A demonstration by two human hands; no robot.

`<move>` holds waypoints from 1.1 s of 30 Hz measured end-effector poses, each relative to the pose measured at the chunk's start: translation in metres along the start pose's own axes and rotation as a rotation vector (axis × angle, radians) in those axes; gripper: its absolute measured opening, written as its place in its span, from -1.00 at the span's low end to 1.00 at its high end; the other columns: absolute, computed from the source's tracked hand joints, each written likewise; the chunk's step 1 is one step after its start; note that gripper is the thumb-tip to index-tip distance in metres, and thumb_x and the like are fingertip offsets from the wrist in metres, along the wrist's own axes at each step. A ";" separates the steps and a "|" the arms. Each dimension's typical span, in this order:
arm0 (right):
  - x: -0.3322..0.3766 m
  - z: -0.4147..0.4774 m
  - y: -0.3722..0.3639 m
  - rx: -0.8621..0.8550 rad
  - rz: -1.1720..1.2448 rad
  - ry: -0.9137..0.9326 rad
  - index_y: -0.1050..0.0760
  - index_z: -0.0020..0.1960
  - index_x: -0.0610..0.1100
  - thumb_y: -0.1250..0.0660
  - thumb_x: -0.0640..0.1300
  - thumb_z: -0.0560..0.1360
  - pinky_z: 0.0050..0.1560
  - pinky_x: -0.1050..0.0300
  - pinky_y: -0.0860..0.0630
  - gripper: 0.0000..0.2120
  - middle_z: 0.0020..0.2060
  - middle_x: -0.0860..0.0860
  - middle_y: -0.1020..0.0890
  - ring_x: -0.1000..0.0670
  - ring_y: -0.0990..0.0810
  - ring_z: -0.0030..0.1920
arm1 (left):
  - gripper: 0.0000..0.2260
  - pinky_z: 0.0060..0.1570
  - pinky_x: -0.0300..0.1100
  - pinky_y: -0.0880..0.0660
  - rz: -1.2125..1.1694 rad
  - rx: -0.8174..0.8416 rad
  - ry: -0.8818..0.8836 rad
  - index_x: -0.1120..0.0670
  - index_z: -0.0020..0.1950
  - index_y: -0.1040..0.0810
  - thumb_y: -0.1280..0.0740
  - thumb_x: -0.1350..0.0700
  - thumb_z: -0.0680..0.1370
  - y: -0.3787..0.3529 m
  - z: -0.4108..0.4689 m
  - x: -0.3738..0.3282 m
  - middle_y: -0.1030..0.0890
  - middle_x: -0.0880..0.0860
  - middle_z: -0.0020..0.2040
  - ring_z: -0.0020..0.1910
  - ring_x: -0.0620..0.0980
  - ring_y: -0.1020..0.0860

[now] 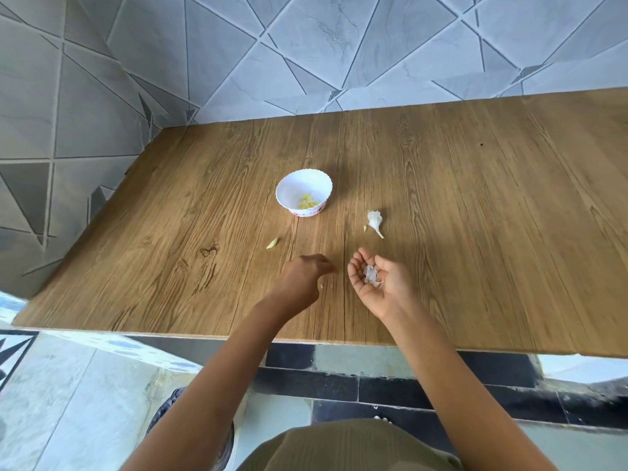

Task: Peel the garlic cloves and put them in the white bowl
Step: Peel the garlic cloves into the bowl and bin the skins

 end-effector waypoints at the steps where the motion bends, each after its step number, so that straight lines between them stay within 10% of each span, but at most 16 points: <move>1: 0.001 0.000 0.000 0.001 0.006 0.001 -0.51 -0.07 -0.34 -0.06 -0.24 0.63 -0.13 0.11 -0.53 -0.71 -0.18 -0.15 -0.56 -0.05 -0.55 -0.15 | -0.47 0.06 -0.03 -0.58 0.001 0.005 -0.018 0.15 0.15 -0.63 -0.17 0.56 0.35 0.000 -0.003 -0.001 -0.62 0.09 0.16 0.08 0.05 -0.62; 10: -0.004 0.002 -0.001 0.009 0.022 -0.004 -0.50 -0.07 -0.34 -0.06 -0.24 0.63 -0.14 0.10 -0.52 -0.72 -0.17 -0.15 -0.56 -0.04 -0.55 -0.14 | -0.86 -0.22 -0.14 -0.63 -0.011 0.063 -0.196 0.19 -0.05 -0.67 -0.46 0.31 0.41 0.006 -0.030 -0.001 -0.67 0.10 -0.13 -0.24 -0.01 -0.66; 17: -0.007 0.003 -0.006 0.018 0.003 0.006 -0.51 -0.08 -0.34 -0.07 -0.25 0.62 -0.12 0.10 -0.52 -0.72 -0.17 -0.15 -0.56 -0.05 -0.56 -0.12 | -0.88 -0.14 -0.03 -0.57 0.253 0.166 -0.030 0.15 0.06 -0.56 -0.27 0.20 0.57 0.000 -0.004 0.002 -0.62 0.09 -0.08 -0.15 0.07 -0.61; 24: -0.013 0.002 -0.006 0.005 -0.025 0.001 -0.49 -0.10 -0.34 -0.06 -0.25 0.62 0.03 0.07 -0.52 -0.72 -0.20 -0.16 -0.55 -0.06 -0.55 -0.16 | -0.88 -0.19 -0.16 -0.60 -0.504 -0.058 0.145 0.21 -0.12 -0.64 -0.39 0.39 0.43 0.040 0.010 0.006 -0.67 0.14 -0.26 -0.32 0.00 -0.63; 28: -0.018 0.002 -0.008 -0.007 -0.003 -0.010 -0.48 -0.13 -0.32 -0.08 -0.29 0.59 0.13 0.08 -0.49 -0.76 -0.23 -0.18 -0.59 -0.08 -0.58 -0.16 | -0.87 -0.19 -0.58 -0.39 -0.263 -0.012 -0.101 0.14 -0.04 -0.68 -0.39 0.29 0.46 0.044 0.011 -0.040 -0.70 0.01 -0.14 -0.17 -0.18 -0.60; 33: -0.016 0.003 -0.003 0.021 0.021 -0.014 -0.49 -0.03 -0.36 -0.09 -0.26 0.60 0.05 0.07 -0.52 -0.76 -0.17 -0.18 -0.58 -0.09 -0.57 -0.10 | -0.96 -0.19 -0.12 -0.58 -0.151 -0.145 0.118 0.05 -0.13 -0.65 -0.42 0.18 0.46 0.041 0.007 -0.007 -0.67 -0.04 -0.21 -0.26 -0.12 -0.60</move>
Point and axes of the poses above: each hand's wrist, its own z-axis towards the middle knuckle, its own y-axis out of the back of the hand, x = y × z, the point moved 6 cm from there along z, towards the middle knuckle
